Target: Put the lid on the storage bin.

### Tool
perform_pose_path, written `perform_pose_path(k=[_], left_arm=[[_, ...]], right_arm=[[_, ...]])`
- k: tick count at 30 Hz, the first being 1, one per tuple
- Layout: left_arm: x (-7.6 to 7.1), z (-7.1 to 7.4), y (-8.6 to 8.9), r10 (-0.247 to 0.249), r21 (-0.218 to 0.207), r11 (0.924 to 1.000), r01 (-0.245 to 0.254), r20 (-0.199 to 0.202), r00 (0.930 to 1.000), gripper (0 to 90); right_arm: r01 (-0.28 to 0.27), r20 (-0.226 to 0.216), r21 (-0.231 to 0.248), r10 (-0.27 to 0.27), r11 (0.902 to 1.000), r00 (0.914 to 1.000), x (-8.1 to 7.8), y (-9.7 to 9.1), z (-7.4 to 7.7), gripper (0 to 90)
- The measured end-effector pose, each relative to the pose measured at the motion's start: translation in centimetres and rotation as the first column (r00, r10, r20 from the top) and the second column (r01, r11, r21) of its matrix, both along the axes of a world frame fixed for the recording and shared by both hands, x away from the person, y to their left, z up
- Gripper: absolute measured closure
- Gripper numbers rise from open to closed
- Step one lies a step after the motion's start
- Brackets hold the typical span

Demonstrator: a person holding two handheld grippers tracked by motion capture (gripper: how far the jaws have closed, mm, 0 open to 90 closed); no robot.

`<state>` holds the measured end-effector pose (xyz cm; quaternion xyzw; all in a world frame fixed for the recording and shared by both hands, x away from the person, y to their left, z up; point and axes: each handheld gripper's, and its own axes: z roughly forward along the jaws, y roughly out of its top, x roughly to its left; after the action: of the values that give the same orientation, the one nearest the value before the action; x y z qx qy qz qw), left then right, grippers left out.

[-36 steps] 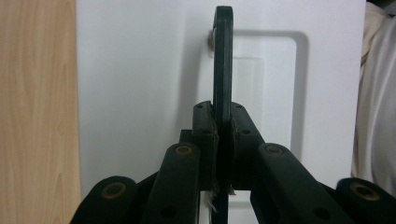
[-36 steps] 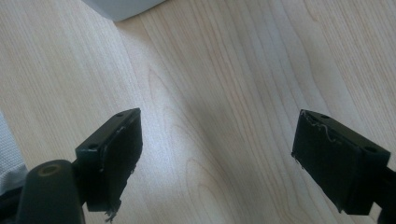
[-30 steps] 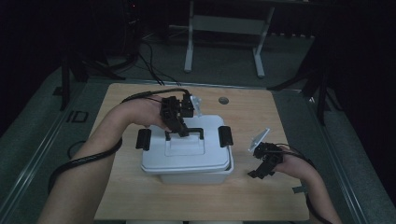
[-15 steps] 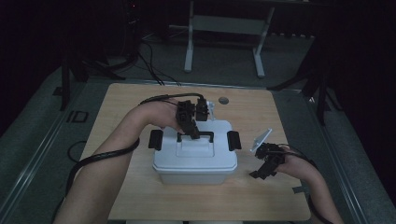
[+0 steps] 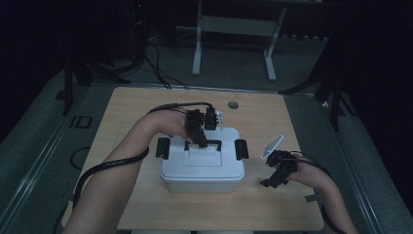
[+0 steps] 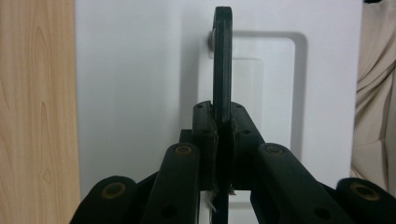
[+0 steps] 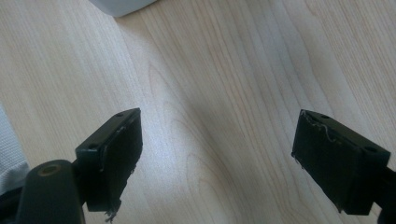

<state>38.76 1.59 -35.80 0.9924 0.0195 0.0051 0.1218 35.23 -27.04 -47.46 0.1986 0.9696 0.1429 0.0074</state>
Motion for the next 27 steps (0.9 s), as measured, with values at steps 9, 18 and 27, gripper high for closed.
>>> perform_pose_path(k=[9, 18, 27], left_arm=[[0.3, -0.3, 0.3, 0.012, -0.027, 0.9995, -0.013, -0.01, 0.9999, 83.6], [0.3, 0.0, 1.2, 0.062, -0.026, 0.9978, -0.061, 0.047, 0.997, 46.2], [0.3, -0.2, 3.3, 0.115, -0.048, 0.9926, -0.112, 0.062, 0.9915, 20.1]], right_arm=[[-0.006, -0.002, 0.002, 0.006, 1.0, 1.0, 0.0, 0.1, 0.0, 15.6], [-0.003, -0.001, 0.003, 0.003, 1.0, 1.0, -0.1, 0.0, 0.1, 15.6], [-0.001, 0.004, 0.001, 0.001, 1.0, 1.0, -0.1, 0.1, 0.3, 15.7]])
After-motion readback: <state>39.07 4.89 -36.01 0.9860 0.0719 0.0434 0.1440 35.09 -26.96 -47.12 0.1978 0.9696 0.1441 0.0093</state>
